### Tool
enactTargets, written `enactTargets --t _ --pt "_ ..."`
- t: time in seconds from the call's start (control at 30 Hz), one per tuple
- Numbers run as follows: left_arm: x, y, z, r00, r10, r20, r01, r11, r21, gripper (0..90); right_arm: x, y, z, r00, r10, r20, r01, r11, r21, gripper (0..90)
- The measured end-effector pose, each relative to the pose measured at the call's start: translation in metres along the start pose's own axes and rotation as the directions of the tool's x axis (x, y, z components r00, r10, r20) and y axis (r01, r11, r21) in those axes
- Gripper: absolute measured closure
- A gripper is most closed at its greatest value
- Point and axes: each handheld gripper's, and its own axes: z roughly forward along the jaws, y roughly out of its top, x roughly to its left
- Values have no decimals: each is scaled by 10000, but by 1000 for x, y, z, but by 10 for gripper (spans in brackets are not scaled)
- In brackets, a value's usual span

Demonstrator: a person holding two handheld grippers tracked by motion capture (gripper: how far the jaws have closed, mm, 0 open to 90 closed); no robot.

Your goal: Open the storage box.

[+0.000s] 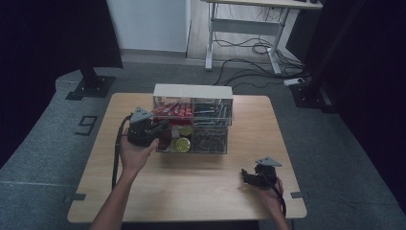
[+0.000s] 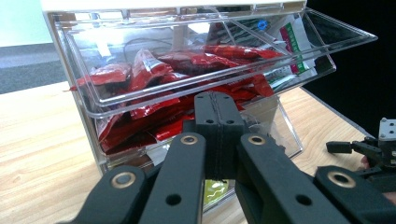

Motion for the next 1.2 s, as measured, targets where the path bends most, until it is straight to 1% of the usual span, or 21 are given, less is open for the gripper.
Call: enactTargets --t 0.23,0.63,0.87,1.07,1.2 --pt "1 2 2 10000 -36 6 36 10000 40 900 0 0 0 10000 3 -1 -3 10000 2 193" --pt "0 7 -1 10000 48 -71 -49 10000 -68 900 0 0 0 10000 -7 -3 7 10000 -2 193" --pt "0 12 -4 10000 63 -35 -63 9999 -144 900 0 0 0 10000 -16 5 16 10000 -11 193" --pt "0 17 -5 9999 114 -107 -116 9997 -205 900 0 0 0 10000 -23 3 23 10000 -10 193" --pt "-1 24 -6 9996 208 -175 -213 9993 -296 900 0 0 0 10000 -34 7 34 10000 -16 193"
